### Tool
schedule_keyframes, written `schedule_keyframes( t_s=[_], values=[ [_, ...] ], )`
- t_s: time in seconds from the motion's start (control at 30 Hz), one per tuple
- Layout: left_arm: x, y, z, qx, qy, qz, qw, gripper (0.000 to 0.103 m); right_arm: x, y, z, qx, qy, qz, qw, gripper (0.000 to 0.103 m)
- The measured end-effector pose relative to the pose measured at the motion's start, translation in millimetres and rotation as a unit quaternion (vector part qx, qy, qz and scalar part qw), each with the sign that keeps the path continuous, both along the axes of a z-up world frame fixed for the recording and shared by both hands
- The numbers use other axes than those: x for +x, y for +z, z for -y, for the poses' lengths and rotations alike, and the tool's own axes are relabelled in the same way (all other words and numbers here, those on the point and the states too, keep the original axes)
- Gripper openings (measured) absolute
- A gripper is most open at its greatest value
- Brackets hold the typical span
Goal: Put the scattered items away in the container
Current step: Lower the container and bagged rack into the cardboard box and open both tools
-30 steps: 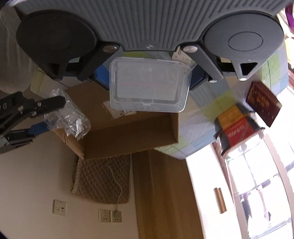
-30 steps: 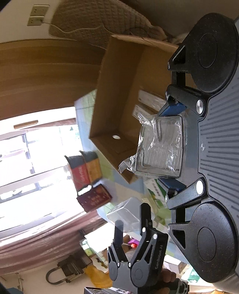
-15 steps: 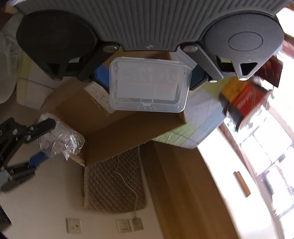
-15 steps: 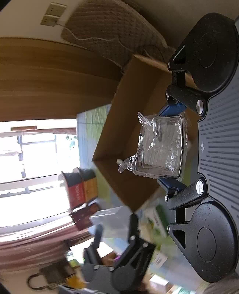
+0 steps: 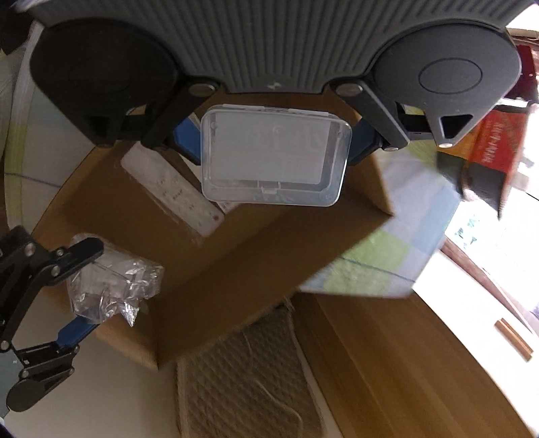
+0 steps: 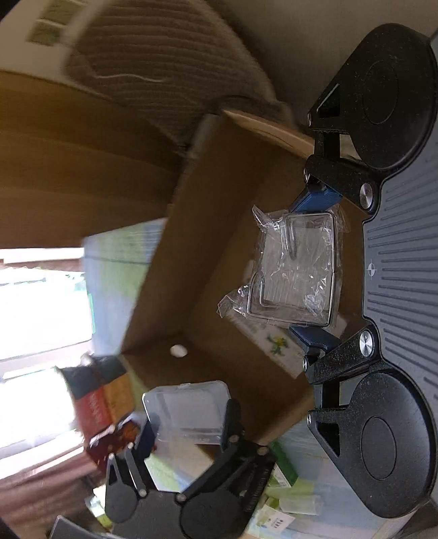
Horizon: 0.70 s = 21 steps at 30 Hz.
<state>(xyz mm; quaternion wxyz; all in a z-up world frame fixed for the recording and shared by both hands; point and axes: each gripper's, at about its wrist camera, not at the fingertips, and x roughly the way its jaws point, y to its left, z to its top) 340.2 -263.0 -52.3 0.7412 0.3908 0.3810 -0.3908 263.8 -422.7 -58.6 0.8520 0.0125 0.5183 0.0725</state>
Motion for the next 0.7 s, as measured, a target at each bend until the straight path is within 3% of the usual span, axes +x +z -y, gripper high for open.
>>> schedule_keyframes(
  t_s=[0.23, 0.5, 0.7],
  values=[
    [10.1, -32.7, 19.3, 0.054, 0.002, -0.038, 0.9978, 0.085, 13.2, -31.7, 4.3, -0.008, -0.002, -0.064, 0.998, 0.071],
    [14.7, -59.0, 26.0, 0.101, -0.008, -0.044, 0.9939, 0.086, 21.2, -43.9, -9.1, -0.072, 0.066, -0.078, 0.992, 0.071],
    [20.3, -73.1, 22.5, 0.129, 0.001, -0.053, 0.9903, 0.086, 25.3, -49.1, -9.4, -0.069, 0.083, -0.085, 0.99, 0.071]
  ],
)
